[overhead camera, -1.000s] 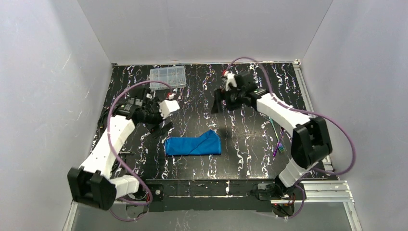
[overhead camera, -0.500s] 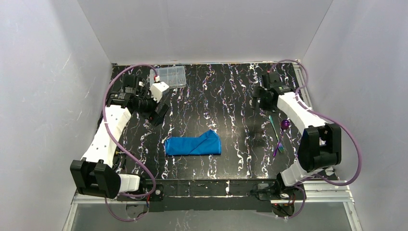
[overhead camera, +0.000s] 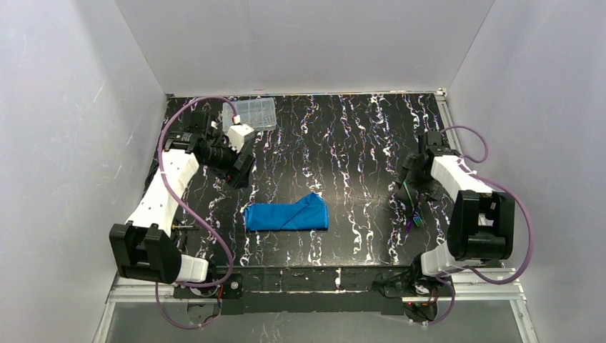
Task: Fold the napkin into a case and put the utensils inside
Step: Pick up the spoon from the center of the board.
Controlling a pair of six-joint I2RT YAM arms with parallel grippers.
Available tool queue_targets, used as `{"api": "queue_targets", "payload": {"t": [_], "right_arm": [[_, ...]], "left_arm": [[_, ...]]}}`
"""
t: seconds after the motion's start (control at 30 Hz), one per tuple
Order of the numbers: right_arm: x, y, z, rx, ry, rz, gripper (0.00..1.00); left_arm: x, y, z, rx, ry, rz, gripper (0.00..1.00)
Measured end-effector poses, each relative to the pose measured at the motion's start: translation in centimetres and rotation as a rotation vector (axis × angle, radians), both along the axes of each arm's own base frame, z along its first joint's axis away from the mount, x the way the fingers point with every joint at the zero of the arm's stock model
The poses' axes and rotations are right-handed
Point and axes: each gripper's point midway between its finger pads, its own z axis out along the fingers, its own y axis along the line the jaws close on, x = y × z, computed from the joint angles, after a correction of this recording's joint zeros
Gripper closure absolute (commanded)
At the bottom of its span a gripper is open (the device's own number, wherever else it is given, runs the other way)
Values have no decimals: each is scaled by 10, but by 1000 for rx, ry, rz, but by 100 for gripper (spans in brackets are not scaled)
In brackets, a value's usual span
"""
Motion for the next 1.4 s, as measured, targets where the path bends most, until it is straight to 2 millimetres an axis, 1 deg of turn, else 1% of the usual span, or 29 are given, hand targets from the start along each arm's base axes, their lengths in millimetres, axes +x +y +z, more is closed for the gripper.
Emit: {"api": "queue_targets", "payload": {"t": [0.1,0.17,0.2,0.3,0.33,0.5,0.57,0.6,0.67,0.7,0.8,0.87,0.93,1.0,1.03,1.13,1.2,1.23,1.3,1.4], "right_arm": [[-7,10,-20,52,34,16,1],[-16,16,-36,87,76,25,1],[-19,16,-41,88,96,30,2],[-18,17,-41,93,92,31,8],[-19,17,-41,91,92,30,11],[-17,16,-41,86,89,32,38],[-16,17,-42,85,82,36,53],[-13,20,-42,83,71,46,57],[-7,32,-41,83,47,86,60],[-3,43,-41,86,29,117,61],[7,83,-40,102,-18,227,64],[12,106,-39,115,-41,287,71],[17,122,-39,128,-57,323,76],[21,133,-38,137,-66,348,76],[22,137,-39,139,-67,358,73],[24,144,-38,141,-70,377,58],[25,149,-37,146,-74,391,42],[25,151,-36,153,-76,395,38],[26,156,-34,159,-82,412,33],[23,155,-31,143,-59,431,33]], "left_arm": [[2,1,-5,4,20,3,1],[3,3,-5,5,19,11,2],[3,4,-5,6,17,14,1],[4,8,-5,13,14,25,2],[4,10,-5,17,13,28,2],[6,13,-2,24,2,40,1],[7,14,1,26,-7,43,2],[7,14,2,26,-10,45,1],[6,15,4,26,-17,48,1],[6,16,4,28,-19,50,2],[4,18,4,36,-13,54,1],[2,19,3,41,-3,57,1],[0,20,3,47,2,59,1],[0,22,3,51,3,62,1],[-1,22,4,52,3,64,2],[-2,23,6,56,5,67,2],[-1,23,7,57,3,67,2],[-1,23,8,57,2,68,1],[-1,23,9,57,0,68,1],[-1,23,10,57,1,68,2]]}}
